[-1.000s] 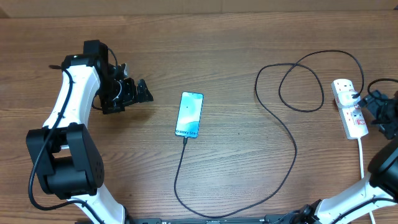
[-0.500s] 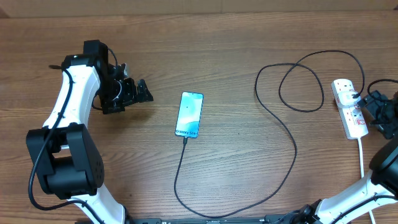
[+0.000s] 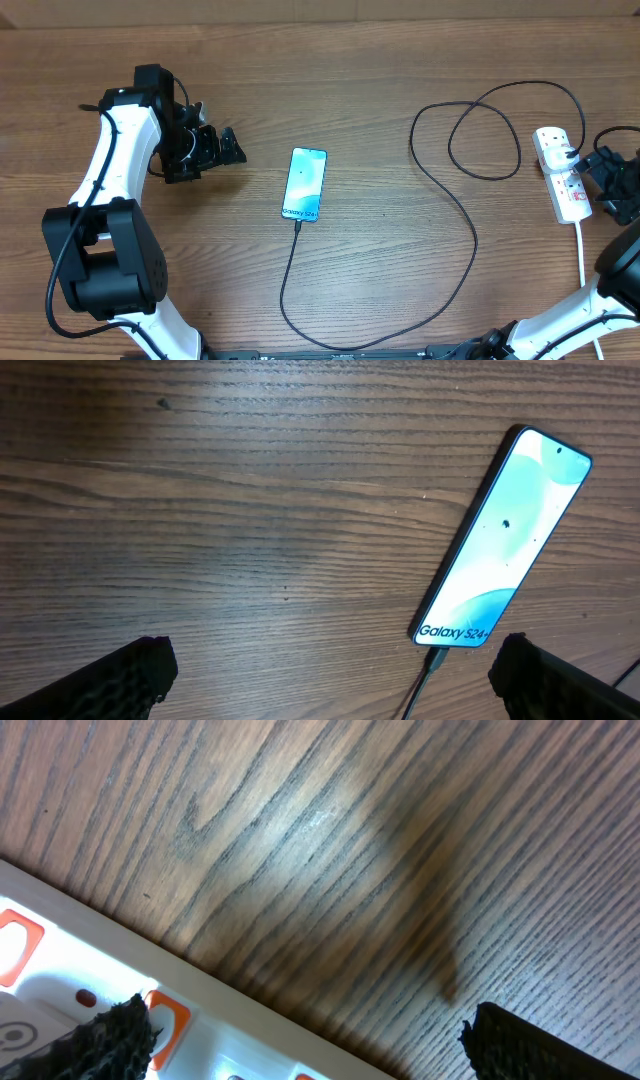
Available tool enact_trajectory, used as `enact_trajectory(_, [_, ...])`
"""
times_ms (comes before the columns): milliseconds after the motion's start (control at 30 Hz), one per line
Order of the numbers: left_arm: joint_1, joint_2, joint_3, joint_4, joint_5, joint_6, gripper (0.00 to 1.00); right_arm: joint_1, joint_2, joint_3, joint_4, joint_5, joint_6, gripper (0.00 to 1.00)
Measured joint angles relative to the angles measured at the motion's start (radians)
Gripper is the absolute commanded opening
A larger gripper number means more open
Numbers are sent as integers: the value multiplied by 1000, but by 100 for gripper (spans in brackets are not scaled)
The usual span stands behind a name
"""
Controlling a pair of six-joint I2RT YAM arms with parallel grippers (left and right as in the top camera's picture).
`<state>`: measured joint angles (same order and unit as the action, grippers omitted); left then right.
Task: Plug charger to phone and switch on socket
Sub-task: 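Press the orange switch beside the plug with the right gripper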
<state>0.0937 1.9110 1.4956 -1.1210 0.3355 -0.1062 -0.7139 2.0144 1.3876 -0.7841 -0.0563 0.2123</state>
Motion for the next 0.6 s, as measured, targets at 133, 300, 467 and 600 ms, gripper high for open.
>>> enact_trajectory(133, [0, 0, 0, 0, 0, 0, 100, 0, 0, 0, -2, 0, 0, 100])
enact_trajectory(300, [0, 0, 0, 0, 0, 0, 100, 0, 0, 3, -9, 0, 0, 100])
enact_trajectory(467, [0, 0, 0, 0, 0, 0, 100, 2, 0, 5, -16, 1, 1, 100])
enact_trajectory(600, [0, 0, 0, 0, 0, 0, 100, 6, -1, 6, -37, -12, -3, 100])
